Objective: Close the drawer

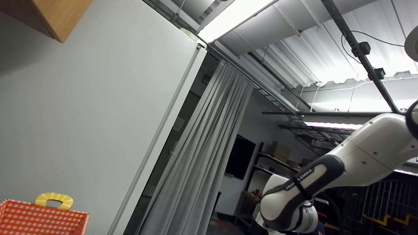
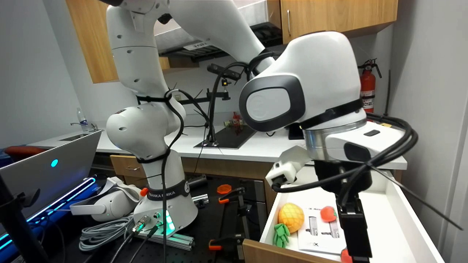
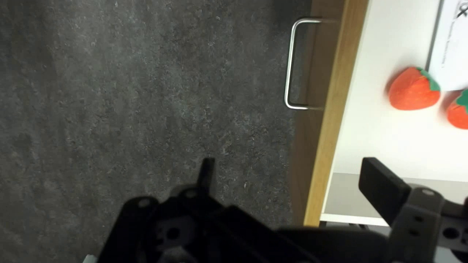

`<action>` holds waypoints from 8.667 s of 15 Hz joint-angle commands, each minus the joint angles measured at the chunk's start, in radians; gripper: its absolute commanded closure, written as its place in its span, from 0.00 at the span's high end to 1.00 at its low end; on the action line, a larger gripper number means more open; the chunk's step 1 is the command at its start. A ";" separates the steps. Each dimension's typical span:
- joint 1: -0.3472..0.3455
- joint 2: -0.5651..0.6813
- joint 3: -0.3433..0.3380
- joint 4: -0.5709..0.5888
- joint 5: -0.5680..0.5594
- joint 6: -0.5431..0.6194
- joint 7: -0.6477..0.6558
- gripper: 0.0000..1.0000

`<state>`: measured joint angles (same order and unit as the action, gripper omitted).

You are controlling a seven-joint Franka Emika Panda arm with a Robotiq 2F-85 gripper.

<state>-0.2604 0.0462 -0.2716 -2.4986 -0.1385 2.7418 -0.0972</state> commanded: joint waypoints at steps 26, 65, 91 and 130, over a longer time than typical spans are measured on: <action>-0.109 0.471 0.148 0.310 0.235 0.160 0.007 0.00; -0.025 0.440 0.632 0.179 0.407 0.295 0.025 0.00; 0.131 0.466 0.716 0.206 0.388 0.370 0.125 0.00; -0.224 0.358 0.875 0.112 0.447 0.394 -0.036 0.00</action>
<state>-0.3797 0.4598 0.5245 -2.3243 0.2789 3.0867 -0.0620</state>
